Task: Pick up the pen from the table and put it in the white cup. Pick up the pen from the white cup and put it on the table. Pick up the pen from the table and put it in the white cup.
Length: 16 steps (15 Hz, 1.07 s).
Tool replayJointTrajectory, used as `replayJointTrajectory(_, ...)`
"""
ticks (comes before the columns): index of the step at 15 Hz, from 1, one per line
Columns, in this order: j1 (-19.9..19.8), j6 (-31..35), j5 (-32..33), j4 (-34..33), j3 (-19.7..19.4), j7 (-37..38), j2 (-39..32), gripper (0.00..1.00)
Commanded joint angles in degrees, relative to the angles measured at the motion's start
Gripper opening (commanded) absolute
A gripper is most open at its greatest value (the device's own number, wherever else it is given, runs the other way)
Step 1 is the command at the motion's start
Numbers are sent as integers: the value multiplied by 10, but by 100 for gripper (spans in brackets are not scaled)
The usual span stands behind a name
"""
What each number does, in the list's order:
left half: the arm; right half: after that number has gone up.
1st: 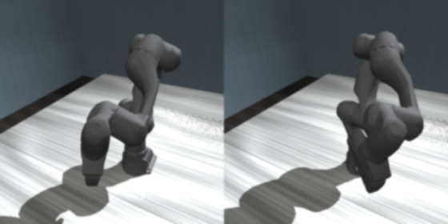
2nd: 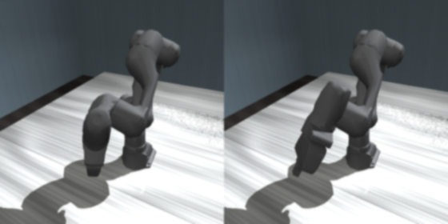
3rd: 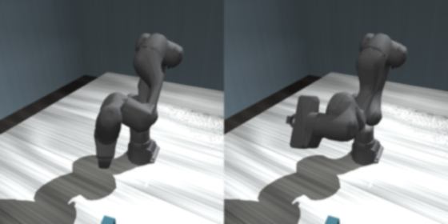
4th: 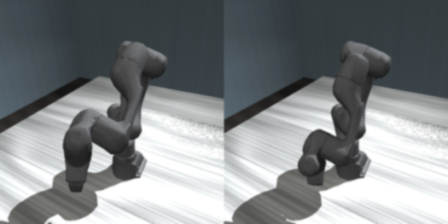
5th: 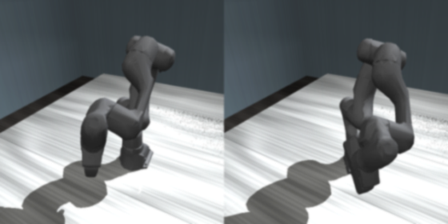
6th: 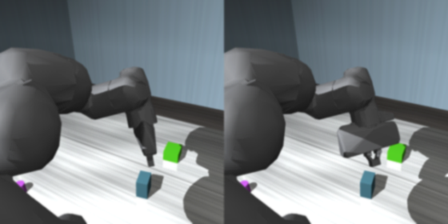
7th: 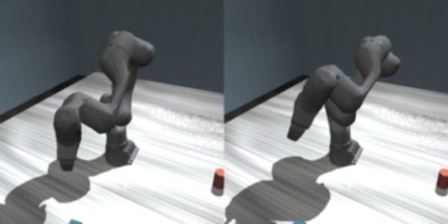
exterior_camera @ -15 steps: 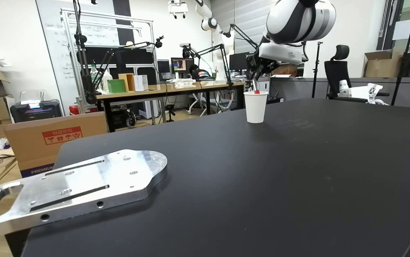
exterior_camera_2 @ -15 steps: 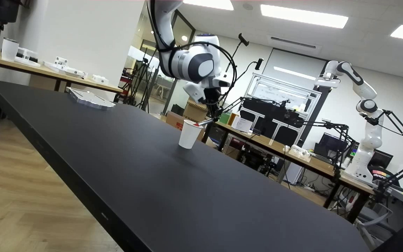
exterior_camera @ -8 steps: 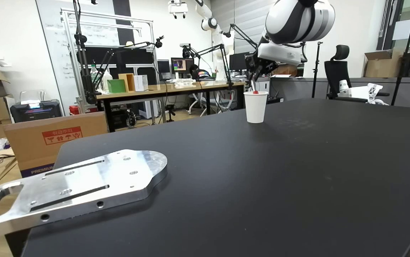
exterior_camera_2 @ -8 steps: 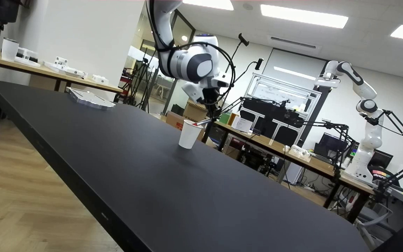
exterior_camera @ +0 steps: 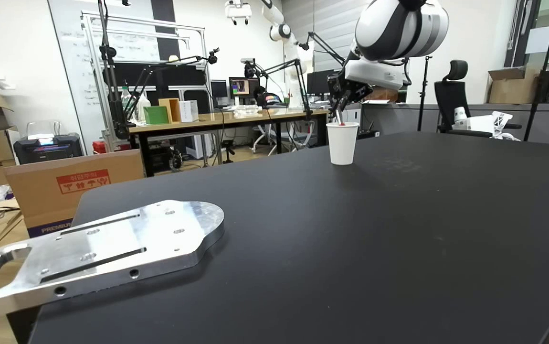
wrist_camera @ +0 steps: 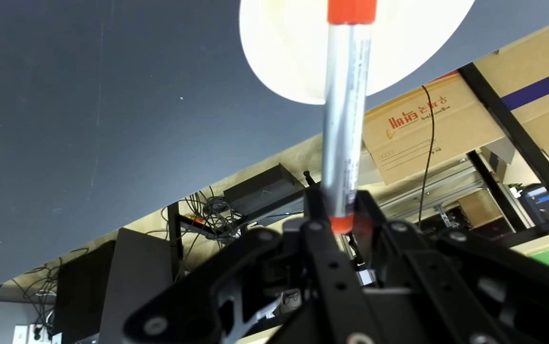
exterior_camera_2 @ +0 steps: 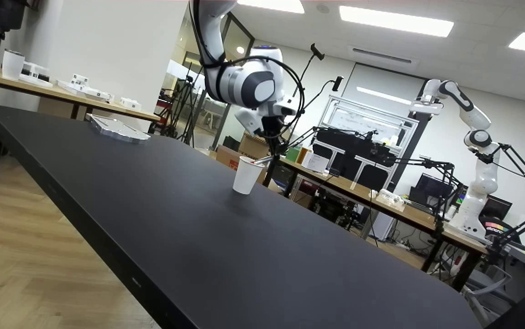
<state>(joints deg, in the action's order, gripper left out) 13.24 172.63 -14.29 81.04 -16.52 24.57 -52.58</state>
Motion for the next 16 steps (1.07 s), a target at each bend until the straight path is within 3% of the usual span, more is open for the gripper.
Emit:
replayJointTrajectory(1,-7,2,12,10,10,6,10,5)
replayJointTrajectory(2,-7,1,12,10,11,6,9,5)
replayJointTrajectory(3,-7,0,11,10,11,7,9,41)
replayJointTrajectory(10,-8,1,11,7,12,6,13,85)
replayJointTrajectory(12,-9,3,10,7,13,6,16,98)
replayJointTrajectory(16,-10,11,9,9,15,4,23,100)
